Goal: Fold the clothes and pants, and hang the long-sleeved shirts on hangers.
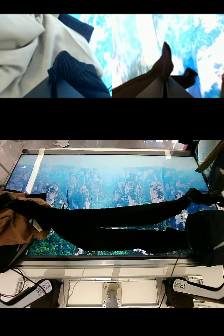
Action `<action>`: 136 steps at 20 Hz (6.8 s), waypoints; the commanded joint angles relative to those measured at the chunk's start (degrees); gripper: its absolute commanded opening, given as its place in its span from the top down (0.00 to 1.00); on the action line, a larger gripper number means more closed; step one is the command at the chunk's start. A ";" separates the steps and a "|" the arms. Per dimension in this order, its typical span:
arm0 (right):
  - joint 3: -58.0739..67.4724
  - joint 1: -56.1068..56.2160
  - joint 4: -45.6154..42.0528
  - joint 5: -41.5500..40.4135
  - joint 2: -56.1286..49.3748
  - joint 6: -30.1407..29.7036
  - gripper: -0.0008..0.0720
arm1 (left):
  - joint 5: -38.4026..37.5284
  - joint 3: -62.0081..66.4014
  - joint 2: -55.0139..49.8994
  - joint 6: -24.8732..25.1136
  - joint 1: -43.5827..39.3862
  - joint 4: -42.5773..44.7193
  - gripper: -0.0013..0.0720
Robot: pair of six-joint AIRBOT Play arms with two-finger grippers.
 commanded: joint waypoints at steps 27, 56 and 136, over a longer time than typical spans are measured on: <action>7.72 -6.71 -3.98 13.94 7.52 -9.01 0.23 | -7.72 -26.23 16.13 -4.22 4.04 -11.74 0.03; -9.49 -9.05 -8.35 29.18 12.24 -13.86 0.23 | -4.59 -20.76 16.72 2.25 2.19 -9.29 0.95; -28.06 -21.31 13.38 25.03 4.39 -25.57 0.97 | -13.44 -20.76 22.12 2.29 13.16 -0.13 0.95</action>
